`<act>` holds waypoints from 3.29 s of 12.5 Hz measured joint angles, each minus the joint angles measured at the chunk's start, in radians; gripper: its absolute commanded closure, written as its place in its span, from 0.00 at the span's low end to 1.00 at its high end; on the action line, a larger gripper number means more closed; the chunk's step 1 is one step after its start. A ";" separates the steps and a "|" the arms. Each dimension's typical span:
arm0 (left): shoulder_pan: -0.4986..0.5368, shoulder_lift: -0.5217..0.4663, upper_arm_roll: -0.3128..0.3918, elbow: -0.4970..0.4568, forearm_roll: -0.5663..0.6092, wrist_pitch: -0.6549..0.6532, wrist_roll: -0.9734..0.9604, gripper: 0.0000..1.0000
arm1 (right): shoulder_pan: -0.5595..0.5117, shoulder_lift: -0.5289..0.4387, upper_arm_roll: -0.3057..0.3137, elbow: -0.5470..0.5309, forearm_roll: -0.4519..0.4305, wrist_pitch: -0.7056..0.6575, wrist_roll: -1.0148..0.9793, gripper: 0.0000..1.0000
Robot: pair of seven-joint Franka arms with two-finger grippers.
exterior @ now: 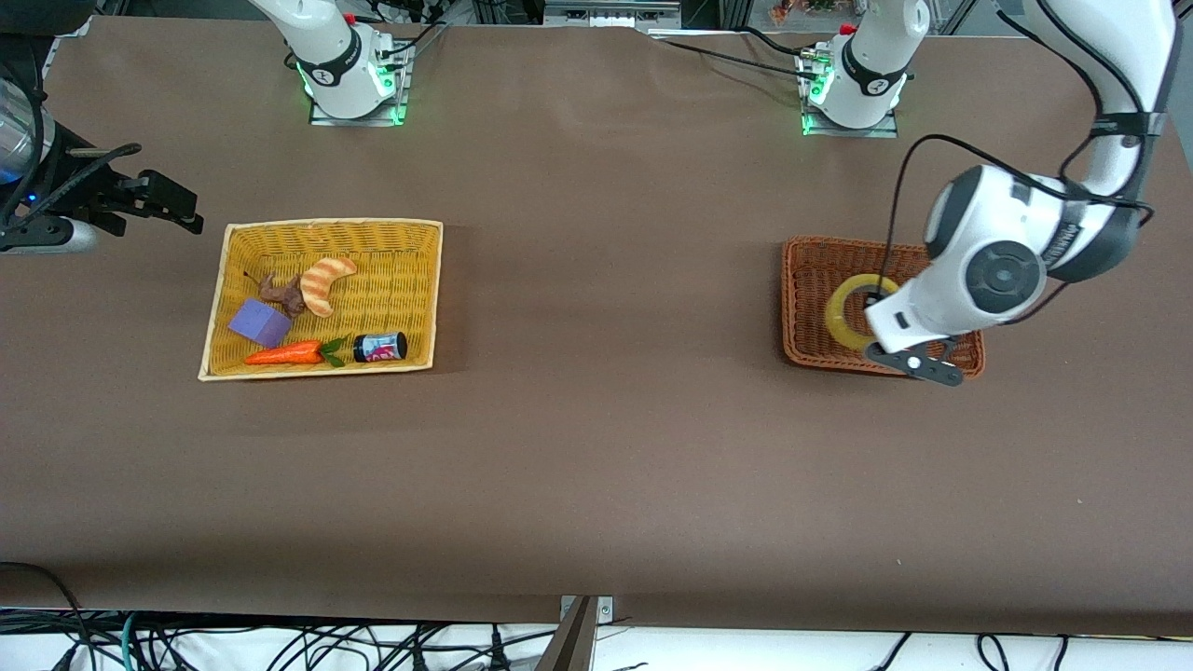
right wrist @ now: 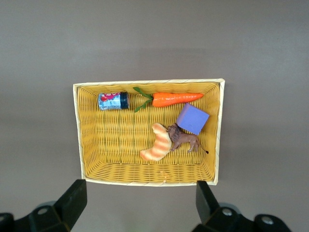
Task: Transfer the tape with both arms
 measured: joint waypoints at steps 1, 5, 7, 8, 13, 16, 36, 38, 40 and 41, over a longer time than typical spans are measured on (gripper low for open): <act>-0.001 0.000 0.045 -0.012 -0.022 0.017 0.078 1.00 | 0.000 0.000 0.000 0.000 0.000 -0.001 0.000 0.00; -0.001 0.000 0.134 -0.150 -0.064 0.231 0.208 1.00 | 0.000 0.000 0.000 0.001 0.000 -0.002 0.000 0.00; -0.003 0.003 0.134 -0.270 -0.065 0.402 0.208 1.00 | 0.000 0.000 0.000 0.001 0.000 -0.003 0.000 0.00; -0.004 0.004 0.135 -0.319 -0.065 0.466 0.208 1.00 | 0.000 0.000 0.000 0.001 0.000 -0.003 0.000 0.00; -0.004 0.005 0.142 -0.398 -0.065 0.589 0.208 1.00 | 0.000 0.000 0.000 0.001 0.000 -0.011 0.001 0.00; -0.004 0.013 0.151 -0.452 -0.065 0.709 0.208 1.00 | 0.000 0.000 0.000 0.001 0.000 -0.012 0.001 0.00; -0.114 -0.127 0.157 0.425 -0.194 -0.433 -0.160 0.00 | 0.000 0.000 0.000 0.002 0.000 -0.018 0.002 0.00; -0.117 -0.166 0.214 0.447 -0.195 -0.453 -0.163 0.00 | 0.000 0.000 0.000 0.002 0.000 -0.018 0.002 0.00; -0.152 -0.223 0.294 0.443 -0.207 -0.497 -0.149 0.00 | 0.000 0.000 0.000 0.003 0.000 -0.018 0.002 0.00; -0.178 -0.247 0.316 0.428 -0.226 -0.514 -0.148 0.00 | 0.000 0.000 0.000 0.003 0.000 -0.018 0.002 0.00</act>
